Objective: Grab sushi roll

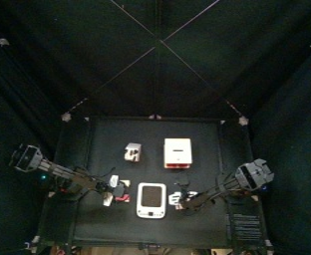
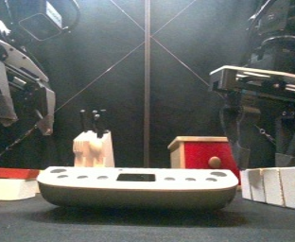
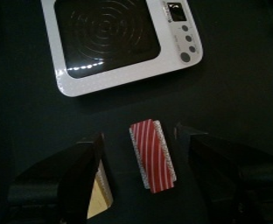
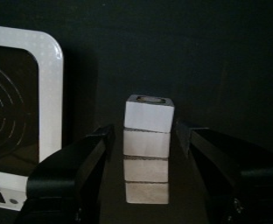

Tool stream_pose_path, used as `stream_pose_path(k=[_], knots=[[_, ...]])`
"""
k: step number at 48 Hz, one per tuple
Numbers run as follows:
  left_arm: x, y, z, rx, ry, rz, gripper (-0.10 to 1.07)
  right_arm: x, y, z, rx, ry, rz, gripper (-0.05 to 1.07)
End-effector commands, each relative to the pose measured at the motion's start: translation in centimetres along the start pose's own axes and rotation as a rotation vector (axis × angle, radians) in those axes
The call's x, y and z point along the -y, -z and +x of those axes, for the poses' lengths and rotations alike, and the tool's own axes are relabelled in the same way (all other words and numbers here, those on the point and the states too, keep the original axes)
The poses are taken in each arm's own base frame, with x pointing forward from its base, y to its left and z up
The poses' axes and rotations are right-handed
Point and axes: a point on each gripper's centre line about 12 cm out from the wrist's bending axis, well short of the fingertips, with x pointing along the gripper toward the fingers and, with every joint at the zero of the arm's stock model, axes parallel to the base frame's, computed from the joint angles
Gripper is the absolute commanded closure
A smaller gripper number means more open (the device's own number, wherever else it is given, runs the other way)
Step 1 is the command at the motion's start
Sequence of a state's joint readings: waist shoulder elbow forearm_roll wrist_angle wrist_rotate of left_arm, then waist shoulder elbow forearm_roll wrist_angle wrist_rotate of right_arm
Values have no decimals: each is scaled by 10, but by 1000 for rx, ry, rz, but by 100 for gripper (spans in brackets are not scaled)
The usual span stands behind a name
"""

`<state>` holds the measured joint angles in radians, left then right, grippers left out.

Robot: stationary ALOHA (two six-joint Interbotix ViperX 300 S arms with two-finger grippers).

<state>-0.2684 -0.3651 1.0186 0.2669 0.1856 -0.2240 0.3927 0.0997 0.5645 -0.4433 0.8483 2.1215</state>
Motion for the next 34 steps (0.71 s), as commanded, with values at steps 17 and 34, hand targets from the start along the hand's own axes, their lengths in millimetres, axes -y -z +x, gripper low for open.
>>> stream_pose_path(k=[17, 34], knots=[[-2, -6, -2, 21, -5, 5, 0, -5, 15, 8, -86, -29, 37, 12], [-8, -4, -1, 13, -23, 9, 0, 0, 13, 15, -76, -2, 36, 14]])
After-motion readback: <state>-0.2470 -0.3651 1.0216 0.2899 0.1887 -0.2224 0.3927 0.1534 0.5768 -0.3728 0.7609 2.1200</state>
